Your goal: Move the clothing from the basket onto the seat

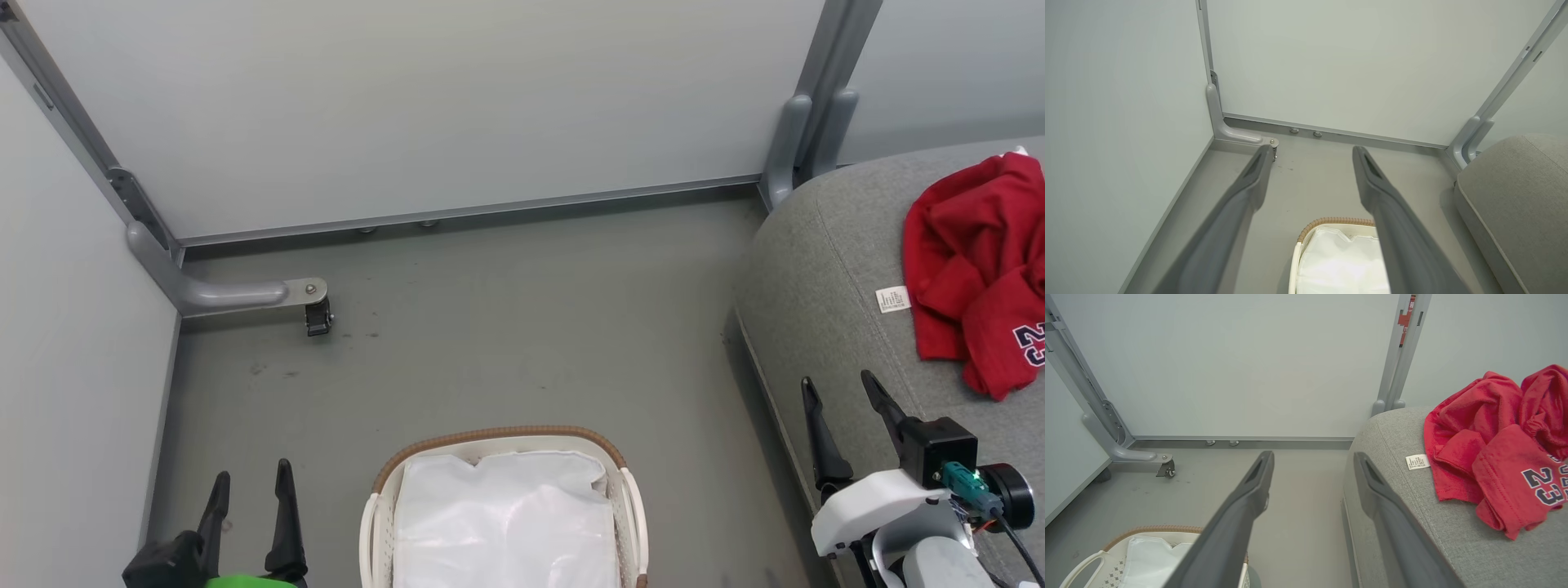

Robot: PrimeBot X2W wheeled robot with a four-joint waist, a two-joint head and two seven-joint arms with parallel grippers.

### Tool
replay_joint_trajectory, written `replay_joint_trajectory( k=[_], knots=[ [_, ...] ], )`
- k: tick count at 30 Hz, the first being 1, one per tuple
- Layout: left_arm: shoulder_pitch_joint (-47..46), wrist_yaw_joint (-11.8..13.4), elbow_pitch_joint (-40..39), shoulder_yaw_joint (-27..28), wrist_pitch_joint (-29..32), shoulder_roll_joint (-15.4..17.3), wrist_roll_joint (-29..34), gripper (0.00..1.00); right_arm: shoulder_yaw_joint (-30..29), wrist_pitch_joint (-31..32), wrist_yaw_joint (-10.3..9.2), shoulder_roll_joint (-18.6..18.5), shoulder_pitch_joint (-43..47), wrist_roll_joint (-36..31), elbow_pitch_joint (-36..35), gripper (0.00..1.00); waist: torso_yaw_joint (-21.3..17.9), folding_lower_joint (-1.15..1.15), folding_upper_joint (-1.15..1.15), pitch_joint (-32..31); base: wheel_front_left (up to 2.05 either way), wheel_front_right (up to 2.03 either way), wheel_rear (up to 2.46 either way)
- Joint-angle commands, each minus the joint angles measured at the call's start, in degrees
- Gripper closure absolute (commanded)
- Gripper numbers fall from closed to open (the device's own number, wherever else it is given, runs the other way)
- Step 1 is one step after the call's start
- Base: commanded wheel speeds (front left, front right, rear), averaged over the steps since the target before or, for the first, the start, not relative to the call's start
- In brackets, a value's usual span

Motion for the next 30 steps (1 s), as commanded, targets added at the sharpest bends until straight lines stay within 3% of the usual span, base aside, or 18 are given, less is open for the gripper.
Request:
replay_joint_trajectory(
  k=[1,3,4,8,30],
  knots=[
    [0.89,0.02,0.26,-0.41,-0.02,0.08,-0.82,0.00,-0.07,-0.11,-0.08,-0.10,0.82,-0.06,0.33,0.00,0.34,0.01,0.00,-0.36,0.00,0.00,0.00],
    [0.84,0.02,0.90,-1.04,-0.02,0.07,-1.70,0.00,-0.31,-0.10,-0.08,-0.08,1.23,0.04,0.64,0.00,0.56,0.01,0.00,-0.59,0.00,0.00,0.00],
    [0.23,0.00,1.02,-1.22,0.01,-0.07,-1.70,1.00,-0.16,0.00,0.00,0.09,0.30,0.01,0.71,1.00,0.44,0.01,0.00,-0.49,0.00,0.00,0.00],
    [0.24,0.00,2.39,-1.28,0.29,-0.25,-2.75,1.00,-0.50,0.55,0.00,0.59,0.59,1.07,2.41,1.00,0.49,0.01,0.00,-0.53,0.00,0.00,0.00],
    [-2.78,0.00,0.92,0.28,5.96,0.12,-23.34,1.00,-0.90,6.31,-0.01,0.46,0.63,25.59,-0.12,1.00,0.91,0.01,0.00,-0.67,0.00,0.00,0.00]
  ],
)
